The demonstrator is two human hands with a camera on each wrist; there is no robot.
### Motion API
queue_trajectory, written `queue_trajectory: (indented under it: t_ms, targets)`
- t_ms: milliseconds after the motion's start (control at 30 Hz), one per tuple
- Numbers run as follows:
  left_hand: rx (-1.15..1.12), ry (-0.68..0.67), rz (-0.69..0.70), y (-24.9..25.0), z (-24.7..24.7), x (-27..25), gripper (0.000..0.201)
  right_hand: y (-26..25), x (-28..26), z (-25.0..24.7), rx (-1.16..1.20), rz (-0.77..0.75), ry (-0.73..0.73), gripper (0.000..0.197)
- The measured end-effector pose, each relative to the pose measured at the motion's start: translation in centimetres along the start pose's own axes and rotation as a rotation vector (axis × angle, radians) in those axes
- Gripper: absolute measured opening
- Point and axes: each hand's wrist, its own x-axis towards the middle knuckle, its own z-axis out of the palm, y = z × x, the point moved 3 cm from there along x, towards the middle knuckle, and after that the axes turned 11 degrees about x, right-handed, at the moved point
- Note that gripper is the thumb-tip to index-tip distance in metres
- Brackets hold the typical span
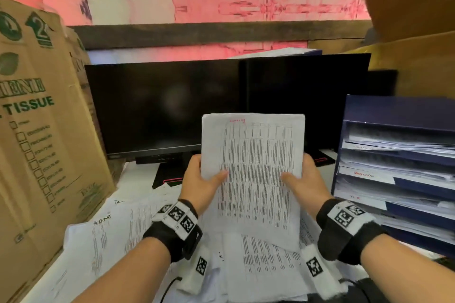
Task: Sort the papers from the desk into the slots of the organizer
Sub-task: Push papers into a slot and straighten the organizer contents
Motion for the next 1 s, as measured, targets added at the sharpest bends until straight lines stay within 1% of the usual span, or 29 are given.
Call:
queue_trajectory:
  t_ms: [67, 133, 233, 267, 333, 400, 467, 533, 633, 700, 800, 867, 933, 1000]
  targets:
    - [0.022, -0.002, -0.032, -1.6, 0.9, -0.8, 0.036, 1.6, -0.6, -0.4, -0.071, 0.063, -0.058, 0.048]
    - [0.003, -0.001, -0.044, -2.1, 1.6, -1.0, 0.023, 2.4, -1.1, -0.4, -0.126, 0.095, -0.097, 0.044]
    - [-0.028, 0.017, -0.058, -1.8, 2.1, -0.3, 0.013, 2.3, -1.0, -0.7, -0.136, 0.065, -0.024, 0.043]
    - [-0.030, 0.022, -0.061, -1.8, 2.2, -0.1, 0.013, 2.1, -0.9, -0.8, -0.131, 0.063, -0.011, 0.045]
    - [-0.022, 0.002, -0.087, -1.7, 2.7, 0.0, 0.016, 2.0, -0.7, -0.8, -0.164, 0.089, -0.036, 0.048]
    - [-0.020, -0.021, -0.115, -1.6, 3.3, -0.3, 0.021, 2.0, -1.0, -1.0, -0.219, 0.112, -0.051, 0.041]
    - [-0.032, -0.037, -0.122, -1.2, 3.8, -0.6, 0.025, 1.6, -1.3, -1.5, -0.204, 0.091, -0.015, 0.038]
    - [-0.054, -0.074, -0.127, -0.5, 4.4, -0.8, 0.030, 0.9, -1.5, -2.6, -0.185, 0.076, 0.034, 0.041]
    - [-0.046, -0.184, -0.147, 0.8, 5.5, -1.1, 0.033, 0.4, -1.3, -4.9, -0.247, 0.074, 0.077, 0.044]
    - [-0.001, -0.300, -0.146, 1.2, 6.8, -1.4, 0.033, -0.1, -1.7, -6.6, -0.290, 0.088, 0.083, 0.045]
    - [0.122, -0.490, -0.128, 1.4, 8.6, -2.1, 0.039, -1.1, -3.0, -8.8, -0.317, 0.140, 0.056, 0.034]
    - [0.216, -0.594, -0.087, 2.1, 9.7, -3.2, 0.034, -1.2, -4.3, -10.7, -0.332, 0.213, 0.046, 0.024]
    - [0.325, -0.726, -0.056, 2.5, 10.8, -4.4, 0.029, -1.0, -5.7, -12.3, -0.416, 0.316, -0.020, 0.018]
    - [0.490, -0.864, 0.012, 2.7, 11.9, -5.6, 0.033, 0.1, -7.3, -14.1, -0.509, 0.462, -0.089, 0.027]
